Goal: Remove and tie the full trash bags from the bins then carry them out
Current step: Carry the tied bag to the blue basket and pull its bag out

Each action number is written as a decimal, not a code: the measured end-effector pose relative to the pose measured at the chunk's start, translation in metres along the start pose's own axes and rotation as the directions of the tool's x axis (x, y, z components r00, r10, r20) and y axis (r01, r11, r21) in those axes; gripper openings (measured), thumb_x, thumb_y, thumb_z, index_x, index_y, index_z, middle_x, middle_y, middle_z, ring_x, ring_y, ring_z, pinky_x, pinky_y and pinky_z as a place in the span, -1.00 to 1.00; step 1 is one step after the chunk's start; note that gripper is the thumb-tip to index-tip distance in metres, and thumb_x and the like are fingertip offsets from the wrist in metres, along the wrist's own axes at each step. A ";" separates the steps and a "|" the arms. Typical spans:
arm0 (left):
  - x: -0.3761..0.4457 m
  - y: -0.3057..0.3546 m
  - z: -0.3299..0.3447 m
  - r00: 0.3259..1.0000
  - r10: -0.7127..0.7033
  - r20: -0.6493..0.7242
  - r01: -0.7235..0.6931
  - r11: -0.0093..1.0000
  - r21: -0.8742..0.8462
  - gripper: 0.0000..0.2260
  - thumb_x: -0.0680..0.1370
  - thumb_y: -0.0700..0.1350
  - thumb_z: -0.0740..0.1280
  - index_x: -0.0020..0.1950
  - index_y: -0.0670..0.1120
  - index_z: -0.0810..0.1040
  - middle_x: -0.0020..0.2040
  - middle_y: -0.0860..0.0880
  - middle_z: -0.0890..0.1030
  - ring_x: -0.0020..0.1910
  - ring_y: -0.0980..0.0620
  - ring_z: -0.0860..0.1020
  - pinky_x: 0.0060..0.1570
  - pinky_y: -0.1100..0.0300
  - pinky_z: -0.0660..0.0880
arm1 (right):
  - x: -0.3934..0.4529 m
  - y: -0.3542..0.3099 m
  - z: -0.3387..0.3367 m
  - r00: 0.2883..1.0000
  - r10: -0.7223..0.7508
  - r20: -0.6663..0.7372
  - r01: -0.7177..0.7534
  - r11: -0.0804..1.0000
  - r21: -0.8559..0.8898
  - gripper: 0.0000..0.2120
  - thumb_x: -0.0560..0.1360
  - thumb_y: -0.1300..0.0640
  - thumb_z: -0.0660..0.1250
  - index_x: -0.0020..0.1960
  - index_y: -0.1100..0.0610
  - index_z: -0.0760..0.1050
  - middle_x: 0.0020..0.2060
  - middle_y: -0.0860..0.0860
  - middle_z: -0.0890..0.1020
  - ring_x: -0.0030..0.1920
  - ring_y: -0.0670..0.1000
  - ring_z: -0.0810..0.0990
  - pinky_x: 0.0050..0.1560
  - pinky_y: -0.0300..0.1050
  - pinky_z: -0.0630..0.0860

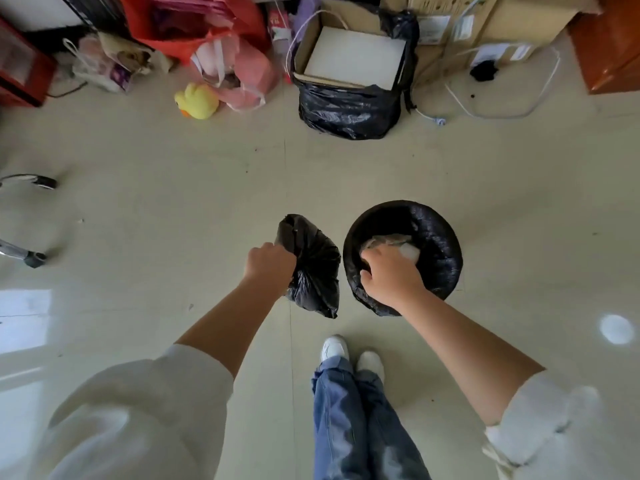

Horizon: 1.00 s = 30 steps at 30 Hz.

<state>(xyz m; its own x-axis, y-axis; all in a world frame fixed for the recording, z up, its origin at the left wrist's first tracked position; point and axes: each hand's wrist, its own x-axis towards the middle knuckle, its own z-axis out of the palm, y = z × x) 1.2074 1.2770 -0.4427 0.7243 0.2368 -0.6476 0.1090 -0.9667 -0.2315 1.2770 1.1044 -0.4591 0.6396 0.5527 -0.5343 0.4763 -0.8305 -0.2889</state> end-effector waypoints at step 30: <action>0.044 0.231 0.041 0.964 -0.264 0.036 0.250 0.851 -0.462 -0.75 0.53 -0.20 0.17 0.20 -0.10 0.43 0.20 -0.09 0.44 0.22 -0.10 0.38 0.12 0.08 0.39 | -0.002 0.233 0.016 0.964 -0.164 0.212 0.226 0.921 -0.318 -0.76 0.52 0.16 0.12 0.13 0.22 0.38 0.10 0.14 0.48 0.15 0.17 0.44 -0.01 -0.01 0.40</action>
<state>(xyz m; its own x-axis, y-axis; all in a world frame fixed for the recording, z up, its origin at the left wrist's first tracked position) 1.2368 1.0676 -0.5541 0.6447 0.4866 -0.5895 0.5882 -0.8083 -0.0239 1.3770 0.9088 -0.5386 0.4105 0.6538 -0.6357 0.7752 -0.6173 -0.1343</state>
